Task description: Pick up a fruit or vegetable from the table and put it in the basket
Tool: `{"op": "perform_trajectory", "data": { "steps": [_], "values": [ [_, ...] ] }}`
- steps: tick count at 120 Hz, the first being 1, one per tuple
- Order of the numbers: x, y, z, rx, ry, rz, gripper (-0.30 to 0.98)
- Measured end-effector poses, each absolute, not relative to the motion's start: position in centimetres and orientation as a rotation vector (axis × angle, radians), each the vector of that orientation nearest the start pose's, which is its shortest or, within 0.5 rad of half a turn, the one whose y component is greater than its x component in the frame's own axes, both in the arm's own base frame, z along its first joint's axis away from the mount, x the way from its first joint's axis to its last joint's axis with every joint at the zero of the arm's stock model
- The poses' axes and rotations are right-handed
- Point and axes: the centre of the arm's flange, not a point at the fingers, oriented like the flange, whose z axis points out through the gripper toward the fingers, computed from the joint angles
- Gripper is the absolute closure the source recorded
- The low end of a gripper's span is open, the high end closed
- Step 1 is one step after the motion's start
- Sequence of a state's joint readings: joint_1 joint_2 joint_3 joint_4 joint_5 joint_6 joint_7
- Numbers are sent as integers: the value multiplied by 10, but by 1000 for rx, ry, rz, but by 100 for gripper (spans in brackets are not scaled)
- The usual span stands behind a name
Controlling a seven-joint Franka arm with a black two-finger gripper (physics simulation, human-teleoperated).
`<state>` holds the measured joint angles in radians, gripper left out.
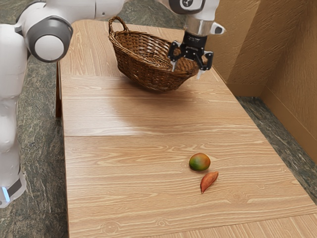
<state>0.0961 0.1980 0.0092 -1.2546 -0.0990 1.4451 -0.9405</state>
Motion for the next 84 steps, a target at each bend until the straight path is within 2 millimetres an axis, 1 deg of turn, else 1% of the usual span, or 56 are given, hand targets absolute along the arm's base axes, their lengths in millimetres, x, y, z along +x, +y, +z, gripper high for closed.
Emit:
{"op": "perform_trajectory", "data": {
  "steps": [11,20,26,33,41,55,61,66,76,84],
  "values": [
    [598,53,646,-2631,-1855,105,0],
    [598,52,645,-2493,-2025,123,0],
    [599,47,647,-2418,-2114,125,0],
    [598,35,651,-2348,-2194,129,0],
    [597,24,654,-2271,-2276,135,0],
    [598,15,656,-2161,-2400,148,0],
    [601,11,654,-2122,-2444,159,0],
    [602,1,654,-2110,-2463,169,0],
    [601,-27,658,-2117,-2476,182,0],
    [604,-35,653,-2136,-2460,203,0]
  ]
}}
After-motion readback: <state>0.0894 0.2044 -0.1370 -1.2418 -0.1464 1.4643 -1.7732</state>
